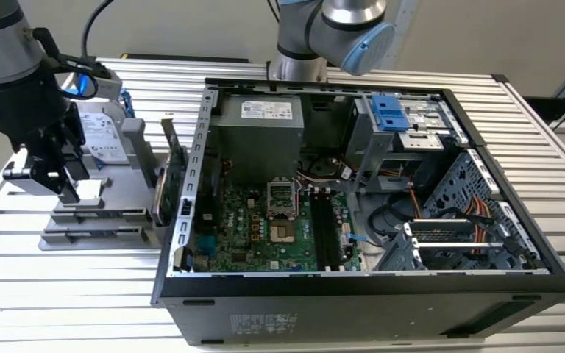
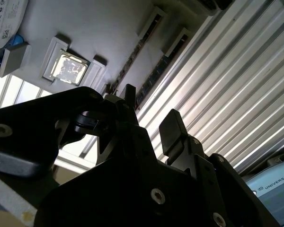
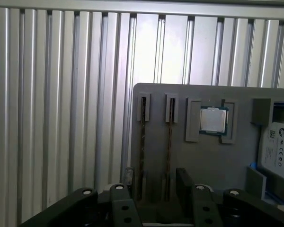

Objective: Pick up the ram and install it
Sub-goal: 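Pick up the ram and move it above insertion slot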

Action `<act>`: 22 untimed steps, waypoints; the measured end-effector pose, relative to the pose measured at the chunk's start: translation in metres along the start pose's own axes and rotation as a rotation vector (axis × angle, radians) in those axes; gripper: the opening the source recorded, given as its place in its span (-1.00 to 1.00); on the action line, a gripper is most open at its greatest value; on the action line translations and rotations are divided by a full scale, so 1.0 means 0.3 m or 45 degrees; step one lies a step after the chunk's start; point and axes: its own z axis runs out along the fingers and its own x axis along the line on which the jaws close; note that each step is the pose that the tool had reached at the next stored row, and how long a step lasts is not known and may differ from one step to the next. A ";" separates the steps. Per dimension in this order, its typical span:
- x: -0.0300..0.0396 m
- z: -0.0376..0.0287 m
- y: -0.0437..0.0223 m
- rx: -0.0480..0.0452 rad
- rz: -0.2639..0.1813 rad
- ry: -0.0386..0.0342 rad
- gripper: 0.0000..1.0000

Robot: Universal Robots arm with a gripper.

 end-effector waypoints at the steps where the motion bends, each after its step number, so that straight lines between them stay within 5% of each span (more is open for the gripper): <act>1: 0.000 0.001 0.000 0.000 0.000 0.0002 1.00; 22: -0.001 0.019 0.000 0.000 0.000 0.0022 1.00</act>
